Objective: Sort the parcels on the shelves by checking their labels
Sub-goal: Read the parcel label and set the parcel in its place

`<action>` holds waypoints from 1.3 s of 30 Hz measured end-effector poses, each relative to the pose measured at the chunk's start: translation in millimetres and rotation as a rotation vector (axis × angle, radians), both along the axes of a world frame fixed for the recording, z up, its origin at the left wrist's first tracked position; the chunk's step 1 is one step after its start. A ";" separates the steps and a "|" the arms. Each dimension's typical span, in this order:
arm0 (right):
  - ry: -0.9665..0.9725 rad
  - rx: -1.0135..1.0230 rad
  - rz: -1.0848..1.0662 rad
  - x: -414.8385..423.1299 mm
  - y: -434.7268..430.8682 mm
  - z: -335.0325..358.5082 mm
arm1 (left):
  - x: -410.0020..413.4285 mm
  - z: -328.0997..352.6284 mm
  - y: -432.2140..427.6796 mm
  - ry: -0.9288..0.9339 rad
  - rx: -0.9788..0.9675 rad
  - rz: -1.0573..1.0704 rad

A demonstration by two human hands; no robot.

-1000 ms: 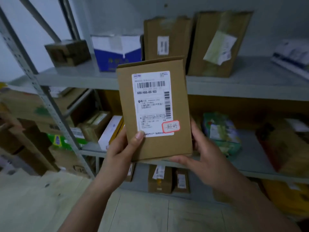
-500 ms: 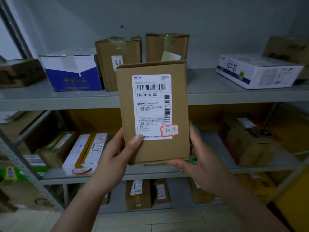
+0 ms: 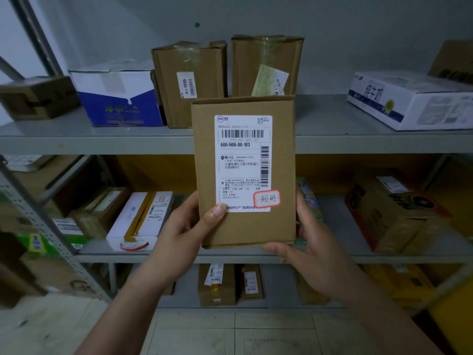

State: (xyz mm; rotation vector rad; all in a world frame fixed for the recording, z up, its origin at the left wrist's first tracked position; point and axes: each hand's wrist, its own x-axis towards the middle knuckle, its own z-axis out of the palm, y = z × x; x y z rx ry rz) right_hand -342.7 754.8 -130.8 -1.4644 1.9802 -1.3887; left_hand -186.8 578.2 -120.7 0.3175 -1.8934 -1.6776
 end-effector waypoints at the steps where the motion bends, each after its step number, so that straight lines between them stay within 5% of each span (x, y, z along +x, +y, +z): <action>1: -0.002 0.002 0.006 0.0 -0.4 -1.8 | 1.8 -1.7 -0.7 -0.007 0.005 -0.004; 20: -0.238 0.086 0.127 -17.2 -10.7 -59.1 | -0.9 -51.9 4.7 -0.117 0.116 0.124; 29: -0.356 0.128 0.214 -53.4 -9.9 -110.5 | -27.0 -107.8 19.3 -0.161 0.596 0.232; 34: -0.504 0.156 0.111 -67.1 5.5 -152.5 | -30.8 -133.1 22.7 -0.333 0.502 0.378; 39: -0.553 0.174 0.018 -68.4 20.5 -161.4 | -46.9 -131.8 19.3 -0.414 0.368 0.288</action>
